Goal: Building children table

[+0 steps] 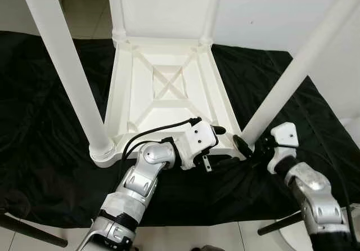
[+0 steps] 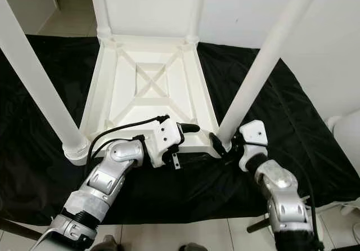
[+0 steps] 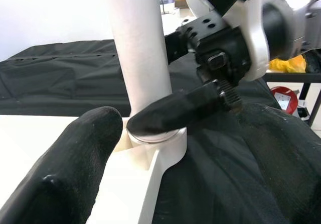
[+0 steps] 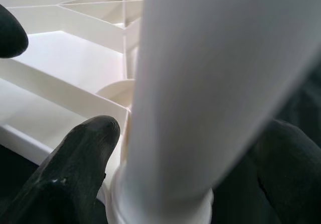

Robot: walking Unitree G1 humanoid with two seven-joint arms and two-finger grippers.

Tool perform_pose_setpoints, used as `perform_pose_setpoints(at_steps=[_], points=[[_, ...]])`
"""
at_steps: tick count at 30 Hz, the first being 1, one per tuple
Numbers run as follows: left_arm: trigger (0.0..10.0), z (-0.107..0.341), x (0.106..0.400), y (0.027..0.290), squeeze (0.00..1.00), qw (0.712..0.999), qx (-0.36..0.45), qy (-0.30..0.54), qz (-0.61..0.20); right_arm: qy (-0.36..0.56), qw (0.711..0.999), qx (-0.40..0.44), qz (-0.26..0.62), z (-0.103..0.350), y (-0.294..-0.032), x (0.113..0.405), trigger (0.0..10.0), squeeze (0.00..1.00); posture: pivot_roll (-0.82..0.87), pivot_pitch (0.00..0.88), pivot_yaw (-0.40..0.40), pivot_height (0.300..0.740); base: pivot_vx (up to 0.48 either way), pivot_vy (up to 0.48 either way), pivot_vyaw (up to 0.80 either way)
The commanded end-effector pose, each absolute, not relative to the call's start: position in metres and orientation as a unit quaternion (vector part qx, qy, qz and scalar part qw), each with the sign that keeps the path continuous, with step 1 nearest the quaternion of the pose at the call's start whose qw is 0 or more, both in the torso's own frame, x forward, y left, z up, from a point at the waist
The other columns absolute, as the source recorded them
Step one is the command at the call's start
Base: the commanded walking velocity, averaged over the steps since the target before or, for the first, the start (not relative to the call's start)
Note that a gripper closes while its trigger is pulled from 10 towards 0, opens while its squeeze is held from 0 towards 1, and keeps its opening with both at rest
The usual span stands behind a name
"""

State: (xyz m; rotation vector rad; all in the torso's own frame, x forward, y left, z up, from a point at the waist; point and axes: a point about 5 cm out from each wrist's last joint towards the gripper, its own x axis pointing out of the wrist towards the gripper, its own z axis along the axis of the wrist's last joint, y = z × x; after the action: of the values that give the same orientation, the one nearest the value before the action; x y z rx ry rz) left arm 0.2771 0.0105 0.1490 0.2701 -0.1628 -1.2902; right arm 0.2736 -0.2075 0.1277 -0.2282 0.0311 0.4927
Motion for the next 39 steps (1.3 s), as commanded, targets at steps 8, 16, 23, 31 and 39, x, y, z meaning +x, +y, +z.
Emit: perform_pose_setpoints(at_steps=[8, 16, 23, 31, 39], points=[[10.0, 0.150, 0.284, 0.011, 0.00, 0.820, 0.124, -0.077, -0.554, 0.047, 0.948, -0.121, 0.292, 0.116, -0.208, 0.282, 0.0, 0.00, 0.02, 0.000, -0.063, 0.740, 0.000, 0.000, 0.00], [10.0, 0.150, 0.284, 0.012, 0.00, 0.821, 0.122, -0.076, -0.552, 0.052, 0.947, -0.110, 0.297, 0.111, -0.212, 0.279, 0.0, 0.00, 0.01, 0.000, -0.060, 0.740, 0.000, 0.000, 0.00], [10.0, 0.149, 0.283, 0.012, 0.00, 0.820, 0.122, -0.073, -0.554, 0.034, 0.960, -0.081, 0.267, 0.112, -0.213, 0.276, 10.0, 0.00, 0.00, 0.000, -0.057, 0.740, 0.000, 0.000, 0.00], [10.0, 0.144, 0.285, 0.015, 0.00, 0.819, 0.141, -0.069, -0.552, 0.018, 0.986, -0.050, 0.161, 0.112, -0.207, 0.274, 10.0, 0.00, 0.00, 0.000, -0.058, 0.740, 0.000, 0.000, 0.00], [10.0, 0.145, 0.288, 0.017, 0.00, 0.823, 0.142, -0.068, -0.546, 0.031, 0.999, -0.005, -0.020, 0.107, -0.188, 0.274, 10.0, 0.00, 0.00, 0.000, -0.057, 0.740, 0.000, 0.000, 0.00]])
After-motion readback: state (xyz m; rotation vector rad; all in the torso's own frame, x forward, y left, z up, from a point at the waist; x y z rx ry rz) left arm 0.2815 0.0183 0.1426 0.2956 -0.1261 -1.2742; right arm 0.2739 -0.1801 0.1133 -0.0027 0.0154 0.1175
